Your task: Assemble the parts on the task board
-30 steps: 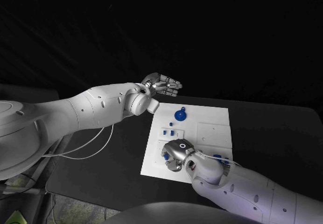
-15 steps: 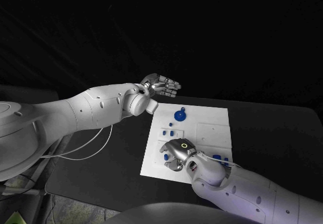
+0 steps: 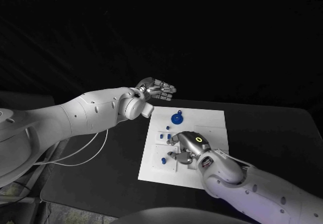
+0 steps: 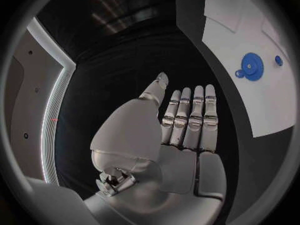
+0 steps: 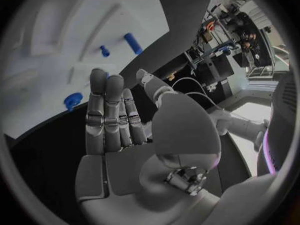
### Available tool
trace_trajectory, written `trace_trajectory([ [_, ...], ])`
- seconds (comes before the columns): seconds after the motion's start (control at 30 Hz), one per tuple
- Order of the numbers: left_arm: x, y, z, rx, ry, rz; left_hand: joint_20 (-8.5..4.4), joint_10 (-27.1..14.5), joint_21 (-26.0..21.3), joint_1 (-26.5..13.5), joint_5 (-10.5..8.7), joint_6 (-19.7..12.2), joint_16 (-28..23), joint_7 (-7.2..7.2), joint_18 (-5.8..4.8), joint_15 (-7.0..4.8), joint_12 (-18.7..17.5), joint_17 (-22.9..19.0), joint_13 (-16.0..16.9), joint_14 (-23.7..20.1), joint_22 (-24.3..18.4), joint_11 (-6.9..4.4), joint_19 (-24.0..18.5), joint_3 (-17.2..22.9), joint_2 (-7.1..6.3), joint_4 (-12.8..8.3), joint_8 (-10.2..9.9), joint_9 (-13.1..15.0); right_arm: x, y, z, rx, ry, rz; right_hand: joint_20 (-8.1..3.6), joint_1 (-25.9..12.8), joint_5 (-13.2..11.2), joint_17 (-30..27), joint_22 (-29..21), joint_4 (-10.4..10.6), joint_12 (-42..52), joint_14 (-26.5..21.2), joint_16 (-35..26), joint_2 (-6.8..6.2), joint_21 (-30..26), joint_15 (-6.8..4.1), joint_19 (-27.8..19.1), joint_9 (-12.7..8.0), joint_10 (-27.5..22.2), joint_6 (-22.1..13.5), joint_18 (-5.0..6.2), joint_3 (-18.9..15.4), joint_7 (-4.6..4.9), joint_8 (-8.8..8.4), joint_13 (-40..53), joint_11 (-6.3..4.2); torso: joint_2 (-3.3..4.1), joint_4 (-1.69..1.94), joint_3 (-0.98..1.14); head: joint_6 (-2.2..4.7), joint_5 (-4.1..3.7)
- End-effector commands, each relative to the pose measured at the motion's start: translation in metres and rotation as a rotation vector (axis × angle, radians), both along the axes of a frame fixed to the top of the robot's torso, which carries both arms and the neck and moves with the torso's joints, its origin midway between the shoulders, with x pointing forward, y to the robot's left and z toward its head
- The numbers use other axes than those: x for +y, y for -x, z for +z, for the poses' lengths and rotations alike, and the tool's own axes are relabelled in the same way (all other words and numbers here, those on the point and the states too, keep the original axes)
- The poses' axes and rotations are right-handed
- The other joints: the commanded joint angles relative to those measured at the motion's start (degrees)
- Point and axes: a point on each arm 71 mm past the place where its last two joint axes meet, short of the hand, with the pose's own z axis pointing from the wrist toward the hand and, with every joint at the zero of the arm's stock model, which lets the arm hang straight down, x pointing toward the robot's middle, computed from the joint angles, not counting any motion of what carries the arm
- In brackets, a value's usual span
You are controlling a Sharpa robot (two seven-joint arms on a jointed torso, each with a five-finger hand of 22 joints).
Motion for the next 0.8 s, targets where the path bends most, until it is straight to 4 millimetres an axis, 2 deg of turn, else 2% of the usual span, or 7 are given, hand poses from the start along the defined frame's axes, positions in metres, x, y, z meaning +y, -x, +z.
trace_trajectory([
  [0.03, 0.001, 0.001, 0.002, -0.012, 0.008, -0.016, 0.12, -0.30, 0.12, -0.07, -0.30, -0.41, -0.03, 0.01, 0.75, -0.01, 0.02, -0.01, 0.00, -0.08, -0.05, 0.06, 0.16, -0.09, 0.05, 0.28, 0.08, 0.04, -0.021, -0.006, 0.011, 0.061, -0.092, -0.025, -0.71, -1.54, -1.51, 0.12, 0.24, 0.85, -0.91, 0.35, 0.34, 1.41, 0.31, -0.28, 1.33, 0.01, 2.69, 1.79, -0.40, 2.81, -0.36, -0.15, 0.09, -0.70, -0.11, -0.35, -0.08, 0.61, -0.85],
  [0.2, 0.007, 0.003, 0.002, -0.024, 0.013, -0.012, 0.03, -0.05, 0.18, -0.20, -0.27, -0.45, 0.01, 0.01, 0.77, -0.03, 0.02, 0.02, 0.00, 0.39, -0.03, -0.02, 0.31, -0.13, 0.08, 0.28, 0.07, 0.04, -0.064, -0.023, 0.025, 0.170, -0.133, -0.113, -1.85, -2.88, -1.79, 0.47, 0.78, 1.54, -0.26, 1.57, 0.88, 1.76, 1.26, -1.51, 2.06, 0.18, 8.60, 4.47, -1.17, 2.34, -1.47, -0.14, 0.39, -2.60, -0.57, -1.09, -0.05, 1.12, -2.12],
  [0.37, 0.009, 0.008, 0.001, -0.034, 0.023, -0.023, 0.02, -0.04, 0.17, -0.23, -0.25, -0.46, -0.03, 0.00, 0.76, -0.03, 0.00, 0.00, -0.01, 0.39, -0.03, -0.02, 0.33, -0.13, 0.09, 0.23, 0.09, 0.04, -0.106, -0.034, 0.029, 0.338, -0.130, -0.204, -3.14, -3.57, 0.17, 1.54, 1.44, 1.79, 3.49, 2.13, 0.93, 2.62, 2.64, -2.88, 1.98, 0.56, 15.00, 5.79, -2.25, -3.85, -2.43, 0.10, 3.19, -4.77, -1.16, -1.77, 0.01, 1.34, -3.23],
  [0.47, 0.013, 0.011, 0.000, -0.038, 0.025, -0.024, 0.02, -0.04, 0.17, -0.23, -0.25, -0.46, -0.03, 0.00, 0.76, -0.03, 0.00, 0.00, -0.01, 0.39, -0.03, -0.02, 0.33, -0.13, 0.09, 0.23, 0.09, 0.05, -0.128, -0.037, 0.028, 0.434, -0.078, -0.241, -4.58, -3.86, -0.18, 3.12, 2.61, 2.78, 15.85, 4.22, 1.12, 4.82, 10.61, -4.13, 2.67, 0.79, 15.58, 6.72, -4.21, -10.47, -3.21, -0.07, 15.86, -6.35, -1.46, -2.19, -0.03, 1.53, -3.79],
  [0.5, 0.015, 0.013, -0.001, -0.039, 0.025, -0.023, 0.02, -0.04, 0.17, -0.23, -0.25, -0.46, -0.03, 0.00, 0.76, -0.03, 0.00, 0.00, -0.01, 0.39, -0.03, -0.02, 0.33, -0.13, 0.09, 0.23, 0.09, 0.05, -0.139, -0.037, 0.027, 0.487, -0.042, -0.268, -4.98, -3.04, 0.31, 7.66, 3.38, 2.97, 25.36, 3.20, 3.26, 6.33, 14.19, -3.89, 2.58, 1.24, 9.81, 6.37, -5.04, -12.52, -3.04, -0.59, 28.13, -7.36, -1.61, -2.36, -0.07, 1.54, -4.23],
  [0.67, 0.022, 0.016, -0.004, -0.037, 0.024, -0.017, 0.02, -0.04, 0.17, -0.23, -0.25, -0.46, -0.03, 0.00, 0.76, -0.03, 0.00, 0.00, -0.01, 0.39, -0.03, -0.02, 0.33, -0.13, 0.09, 0.23, 0.09, 0.05, -0.166, -0.036, 0.022, 0.619, 0.054, -0.377, -4.81, -4.07, 0.32, 18.50, 5.02, 5.64, 33.90, 3.99, 7.08, 6.60, 21.39, -4.20, 2.74, 3.55, 6.98, 6.14, -4.61, -12.47, -3.67, -0.08, 43.86, -6.70, -1.97, -2.61, -0.19, 1.41, -4.76],
  [0.8, 0.024, 0.018, -0.006, -0.033, 0.026, -0.021, 0.03, -0.03, 0.16, -0.33, -0.29, -0.45, -0.03, 0.01, 0.76, -0.02, 0.01, 0.00, 0.00, 0.37, -0.04, -0.01, 0.35, -0.22, -0.01, 0.07, 0.07, 0.04, -0.179, -0.034, 0.017, 0.678, 0.133, -0.445, -4.77, -4.31, -0.14, 23.31, 5.44, 2.06, 35.59, 4.40, 8.45, 6.26, 22.99, -4.12, 2.66, 5.05, 7.82, 7.27, -4.96, -7.83, -4.12, -0.12, 49.81, -6.96, -2.06, -2.57, -0.19, 1.11, -5.23],
])
